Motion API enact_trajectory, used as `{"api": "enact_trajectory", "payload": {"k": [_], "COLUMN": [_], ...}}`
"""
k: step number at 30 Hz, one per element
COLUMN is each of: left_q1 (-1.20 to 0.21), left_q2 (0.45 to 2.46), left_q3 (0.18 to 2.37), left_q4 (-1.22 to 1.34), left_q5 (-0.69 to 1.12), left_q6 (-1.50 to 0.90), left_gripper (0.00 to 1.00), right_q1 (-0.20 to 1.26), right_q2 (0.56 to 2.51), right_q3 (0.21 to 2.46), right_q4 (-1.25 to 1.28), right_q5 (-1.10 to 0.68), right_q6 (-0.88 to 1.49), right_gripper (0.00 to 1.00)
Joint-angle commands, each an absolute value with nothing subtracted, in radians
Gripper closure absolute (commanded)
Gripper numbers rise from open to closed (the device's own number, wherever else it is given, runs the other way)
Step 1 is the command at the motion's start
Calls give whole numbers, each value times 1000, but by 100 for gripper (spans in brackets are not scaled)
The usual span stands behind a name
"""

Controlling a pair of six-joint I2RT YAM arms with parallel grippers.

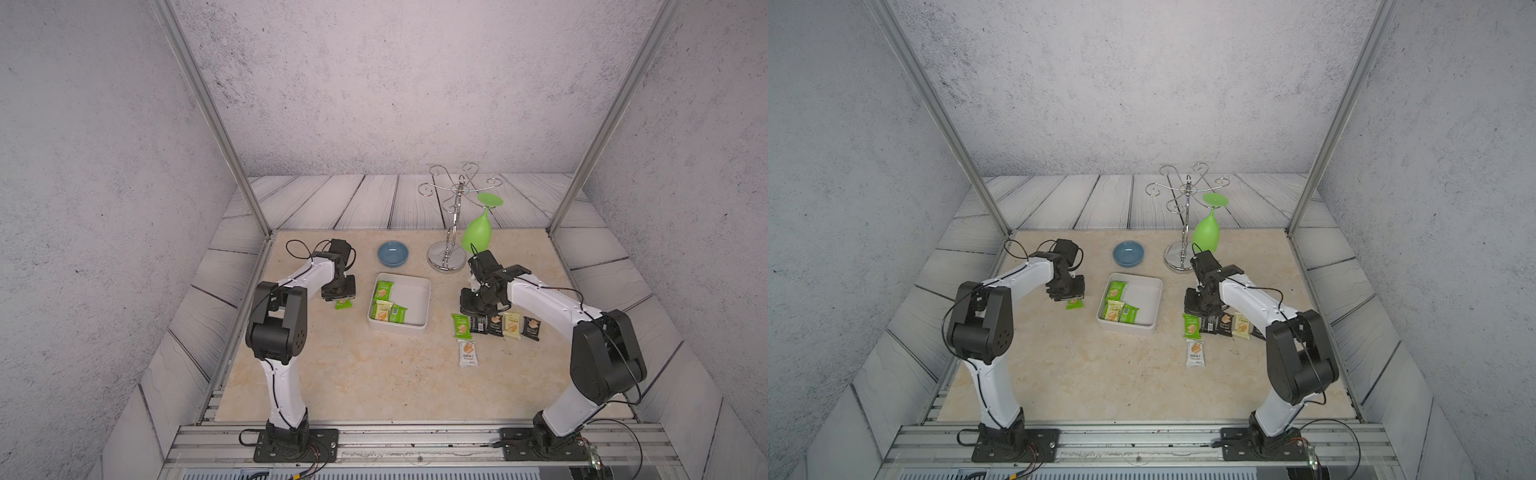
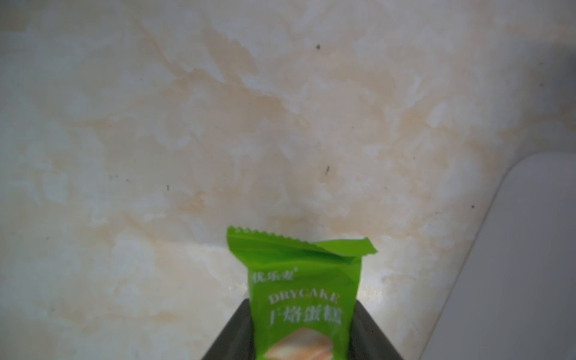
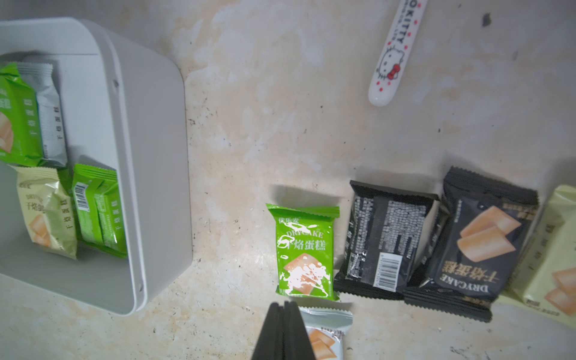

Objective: Take the cookies out of the storage box
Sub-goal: Place the cookie at the center of the board.

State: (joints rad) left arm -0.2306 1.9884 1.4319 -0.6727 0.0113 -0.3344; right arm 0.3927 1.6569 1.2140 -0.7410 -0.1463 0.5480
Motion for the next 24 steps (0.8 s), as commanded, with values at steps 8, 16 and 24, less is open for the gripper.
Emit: {"api": "enact_trajectory", "payload": {"k": [8,16,24], "left_q1": [-229,-229,-230], "left_q2": [2041,2052,1991], "left_q3": [1439,1443,1483], "left_q4": [-646,-652,-708], "left_q5": [-5,0,-7], "left_q6": [-318,-327,-328], "left_gripper": [51,42,31], "right_q1": [397,397,397], "right_q2": [1687,1706,1732], "right_q3": [1249,1270,1283], "right_q4": [-768,-775,-752], "right_q5": [-124,-120,-128], "right_q6": [538,526,513], "right_gripper": [93,93,93]}}
